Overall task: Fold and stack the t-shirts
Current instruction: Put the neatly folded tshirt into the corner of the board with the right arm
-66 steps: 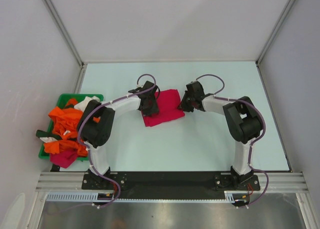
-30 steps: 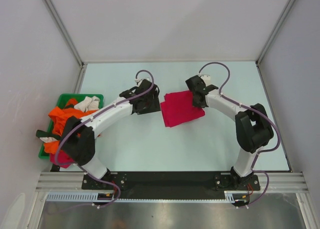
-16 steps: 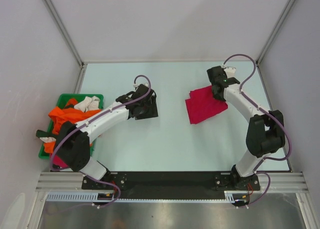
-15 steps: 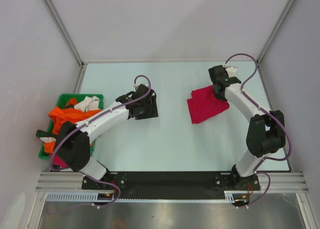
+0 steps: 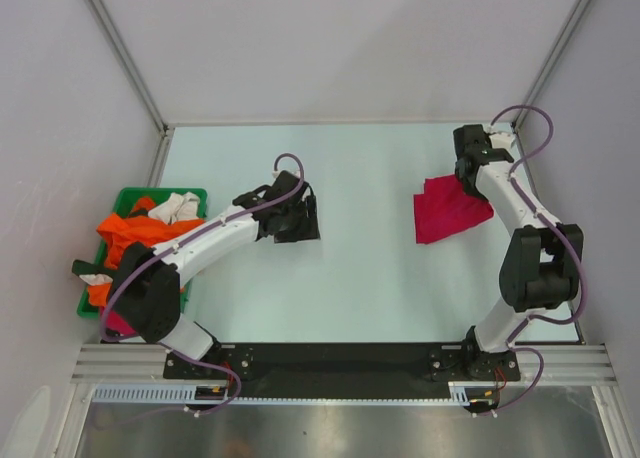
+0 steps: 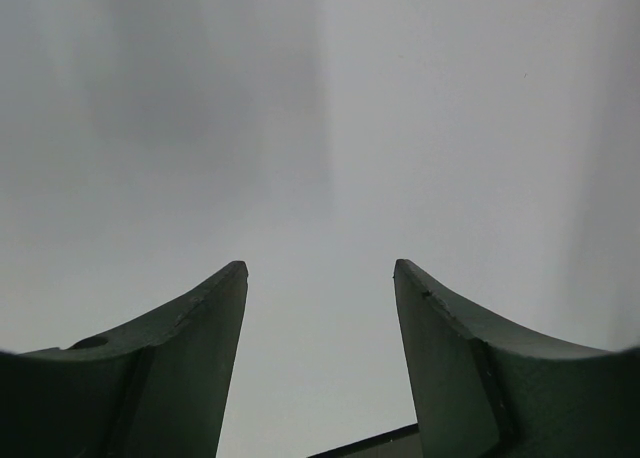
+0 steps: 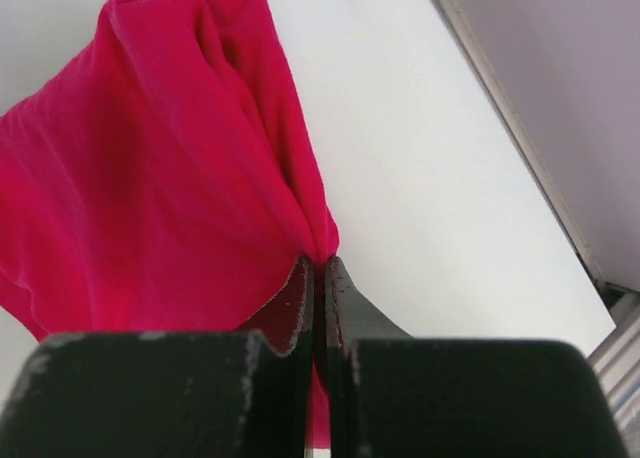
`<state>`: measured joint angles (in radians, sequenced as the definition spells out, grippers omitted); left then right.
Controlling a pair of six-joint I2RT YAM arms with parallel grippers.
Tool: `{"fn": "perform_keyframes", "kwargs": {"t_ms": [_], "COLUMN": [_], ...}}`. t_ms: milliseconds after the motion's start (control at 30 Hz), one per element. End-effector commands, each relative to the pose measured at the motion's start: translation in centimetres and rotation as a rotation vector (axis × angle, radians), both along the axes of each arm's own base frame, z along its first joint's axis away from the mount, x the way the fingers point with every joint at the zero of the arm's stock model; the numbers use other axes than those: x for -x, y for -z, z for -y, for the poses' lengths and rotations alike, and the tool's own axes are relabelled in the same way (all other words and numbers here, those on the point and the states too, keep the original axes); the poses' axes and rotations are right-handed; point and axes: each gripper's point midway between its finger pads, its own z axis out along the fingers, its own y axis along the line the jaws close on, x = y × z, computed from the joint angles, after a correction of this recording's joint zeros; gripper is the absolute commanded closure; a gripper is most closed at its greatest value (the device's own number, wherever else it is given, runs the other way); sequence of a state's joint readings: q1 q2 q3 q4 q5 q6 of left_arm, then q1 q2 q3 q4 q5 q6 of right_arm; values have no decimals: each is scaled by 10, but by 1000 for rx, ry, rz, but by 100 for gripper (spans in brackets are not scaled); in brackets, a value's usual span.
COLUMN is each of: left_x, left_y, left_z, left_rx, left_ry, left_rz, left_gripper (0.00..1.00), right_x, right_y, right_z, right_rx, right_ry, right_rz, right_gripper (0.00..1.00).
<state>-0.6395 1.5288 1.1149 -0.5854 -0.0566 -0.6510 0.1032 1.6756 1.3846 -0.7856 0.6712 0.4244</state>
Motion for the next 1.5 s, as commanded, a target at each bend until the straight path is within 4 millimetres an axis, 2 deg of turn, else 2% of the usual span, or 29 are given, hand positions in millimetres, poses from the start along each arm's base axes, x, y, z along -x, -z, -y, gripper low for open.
{"fn": "perform_keyframes", "kwargs": {"t_ms": [0,33,67,100,267,367,400,433,467,500,533,700,867,1067,1200,1467], "left_x": [5,8,9,10,21,27,27,29,31,32,33,40,47,55,57,61], "left_y": [-9,-9,-8,-9,-7,-5,-5,-4,-2,-1,-1,-5,-16,-16,-14,-9], "left_z": [11,12,11,11,16,17,17,17,17,17,17,20,20,14,9,3], "left_rx": [41,46,46,49,75,80,80,80,80,80,82,105,116,105,85,59], "left_ry": [54,59,58,57,79,91,94,96,104,105,108,133,156,170,169,178], "left_rz": [17,13,10,11,-16,-24,-22,-25,-30,-34,-35,-42,-21,-24,-18,-27], "left_gripper": [34,34,34,34,34,34,34,34,34,34,34,35,35,35,35,34], "right_x": [0,1,1,3,8,10,6,10,2,5,9,-2,-9,-1,6,0], "right_y": [-21,-21,-19,-20,-22,-22,-30,-24,-28,-32,-23,-11,20,44,52,51], "right_z": [40,48,48,61,82,85,87,87,85,86,86,84,90,105,118,131], "right_rx": [69,72,71,80,148,170,185,194,202,220,217,184,173,205,208,211], "right_ry": [111,134,136,173,259,280,290,283,277,278,274,251,243,282,331,368], "right_rz": [37,34,30,31,25,44,91,84,141,164,157,224,132,61,28,3], "right_gripper": [100,100,100,100,100,100,100,100,100,100,100,100,100,100,100,100]}}
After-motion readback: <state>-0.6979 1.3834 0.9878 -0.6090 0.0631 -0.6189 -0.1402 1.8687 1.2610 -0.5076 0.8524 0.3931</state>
